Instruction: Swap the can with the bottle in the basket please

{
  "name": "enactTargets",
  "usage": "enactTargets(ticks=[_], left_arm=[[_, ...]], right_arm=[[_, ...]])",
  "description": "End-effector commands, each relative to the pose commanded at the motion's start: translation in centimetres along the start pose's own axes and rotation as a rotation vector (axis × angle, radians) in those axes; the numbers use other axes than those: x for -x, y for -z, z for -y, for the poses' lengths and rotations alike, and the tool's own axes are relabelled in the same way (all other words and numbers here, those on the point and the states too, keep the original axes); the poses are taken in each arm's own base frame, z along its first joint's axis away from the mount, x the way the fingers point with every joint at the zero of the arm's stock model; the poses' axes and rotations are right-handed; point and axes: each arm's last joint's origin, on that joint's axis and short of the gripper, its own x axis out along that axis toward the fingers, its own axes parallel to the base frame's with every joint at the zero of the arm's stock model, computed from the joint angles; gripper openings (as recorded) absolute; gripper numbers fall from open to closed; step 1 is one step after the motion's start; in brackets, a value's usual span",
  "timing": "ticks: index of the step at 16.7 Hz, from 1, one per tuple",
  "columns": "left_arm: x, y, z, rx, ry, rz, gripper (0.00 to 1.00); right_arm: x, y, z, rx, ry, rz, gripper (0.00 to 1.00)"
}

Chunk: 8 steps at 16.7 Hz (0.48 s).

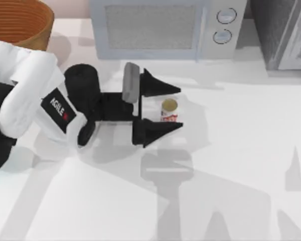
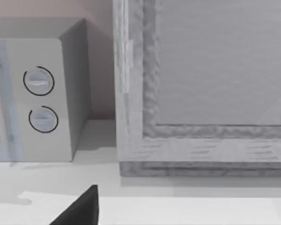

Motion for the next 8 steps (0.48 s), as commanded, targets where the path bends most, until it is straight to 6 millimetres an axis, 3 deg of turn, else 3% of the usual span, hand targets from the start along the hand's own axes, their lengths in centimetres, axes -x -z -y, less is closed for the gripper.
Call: enactTargets(ticks=[5,8], left_arm=[[0.0,-0.2,0.1,0.008,-0.008,-0.002,1.0],[1.0,-2.2,0.3,0.04,-0.09,-0.017,1.0]], right_arm=[[0.0,0.0,0.0,0.0,0.0,0.0,1.0],[0.0,0.0,0.0,0.0,0.0,0.0,1.0]])
